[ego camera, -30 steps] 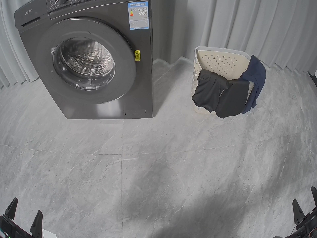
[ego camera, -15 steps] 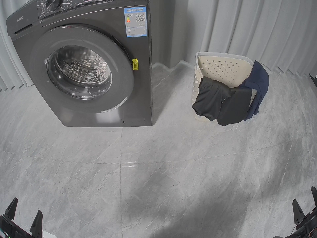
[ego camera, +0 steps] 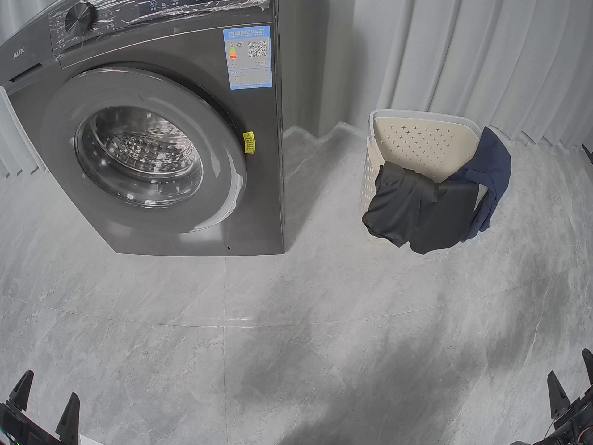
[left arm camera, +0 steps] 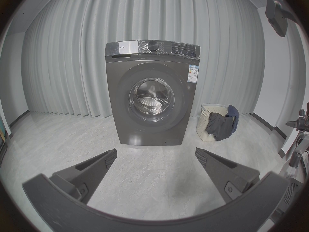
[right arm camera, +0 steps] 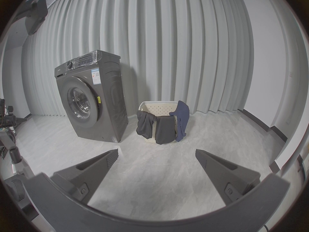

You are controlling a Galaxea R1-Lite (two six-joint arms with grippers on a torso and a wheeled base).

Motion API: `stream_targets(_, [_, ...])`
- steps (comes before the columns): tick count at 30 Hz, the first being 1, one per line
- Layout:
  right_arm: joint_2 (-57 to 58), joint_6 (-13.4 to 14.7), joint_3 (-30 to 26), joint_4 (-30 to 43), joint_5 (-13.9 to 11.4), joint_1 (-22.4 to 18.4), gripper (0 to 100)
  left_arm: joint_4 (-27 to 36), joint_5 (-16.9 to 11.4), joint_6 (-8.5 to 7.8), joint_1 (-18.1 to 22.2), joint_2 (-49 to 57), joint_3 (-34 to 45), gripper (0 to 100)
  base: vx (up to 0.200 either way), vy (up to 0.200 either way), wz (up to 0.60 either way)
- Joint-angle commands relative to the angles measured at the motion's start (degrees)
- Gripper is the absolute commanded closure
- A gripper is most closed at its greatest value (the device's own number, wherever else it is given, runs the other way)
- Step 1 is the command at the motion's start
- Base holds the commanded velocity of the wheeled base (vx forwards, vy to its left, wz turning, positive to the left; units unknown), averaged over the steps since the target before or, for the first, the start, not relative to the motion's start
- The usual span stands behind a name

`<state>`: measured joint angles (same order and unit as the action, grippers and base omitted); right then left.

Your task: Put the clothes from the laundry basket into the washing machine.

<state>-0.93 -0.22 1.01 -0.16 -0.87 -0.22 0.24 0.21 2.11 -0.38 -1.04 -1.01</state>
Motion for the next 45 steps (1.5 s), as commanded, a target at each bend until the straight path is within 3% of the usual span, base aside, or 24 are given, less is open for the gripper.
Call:
stream_targets(1, [0.7, 0.0, -1.0, 0.0, 0.0, 0.0, 0, 0.0, 0.1, 0.00, 0.0, 0.9, 0.8, 0, 0.000, -0.200, 0.00])
stream_targets(41, [0.7, 0.0, -1.0, 0.0, 0.0, 0.0, 0, 0.0, 0.1, 0.00, 0.0, 0.9, 0.8, 0, 0.000, -0.200, 0.00])
stream_targets(45, [0.7, 0.0, -1.0, 0.0, 0.0, 0.0, 0, 0.0, 0.1, 0.00, 0.0, 0.9, 0.8, 0, 0.000, 0.000, 0.00])
